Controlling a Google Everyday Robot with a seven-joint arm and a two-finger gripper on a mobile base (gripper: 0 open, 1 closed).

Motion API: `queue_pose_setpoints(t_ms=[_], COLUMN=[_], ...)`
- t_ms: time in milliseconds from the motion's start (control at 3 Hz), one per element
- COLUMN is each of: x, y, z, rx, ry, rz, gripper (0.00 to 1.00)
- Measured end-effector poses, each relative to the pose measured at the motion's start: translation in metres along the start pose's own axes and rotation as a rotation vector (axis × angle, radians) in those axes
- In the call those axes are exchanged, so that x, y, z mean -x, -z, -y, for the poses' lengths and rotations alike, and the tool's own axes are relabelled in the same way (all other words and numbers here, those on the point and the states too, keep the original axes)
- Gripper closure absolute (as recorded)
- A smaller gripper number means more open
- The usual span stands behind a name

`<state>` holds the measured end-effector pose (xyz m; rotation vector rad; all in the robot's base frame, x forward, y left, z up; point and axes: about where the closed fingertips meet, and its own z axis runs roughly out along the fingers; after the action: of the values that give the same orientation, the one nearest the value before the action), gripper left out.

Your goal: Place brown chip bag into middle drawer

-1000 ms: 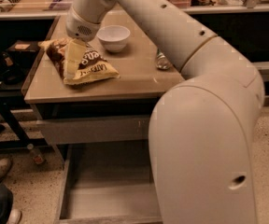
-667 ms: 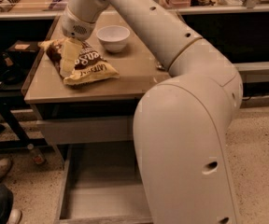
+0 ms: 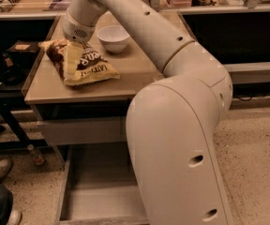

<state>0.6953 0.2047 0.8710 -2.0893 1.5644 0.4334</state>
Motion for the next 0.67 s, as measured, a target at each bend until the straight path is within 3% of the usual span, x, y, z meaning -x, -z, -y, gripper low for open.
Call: queue_pose_setpoints(t_ms=[667], x=[-0.0182], y=[-0.0121], z=[0.0074], rx=[-0.012], ry=[0.022], rz=[-0.013], gripper=[0.00])
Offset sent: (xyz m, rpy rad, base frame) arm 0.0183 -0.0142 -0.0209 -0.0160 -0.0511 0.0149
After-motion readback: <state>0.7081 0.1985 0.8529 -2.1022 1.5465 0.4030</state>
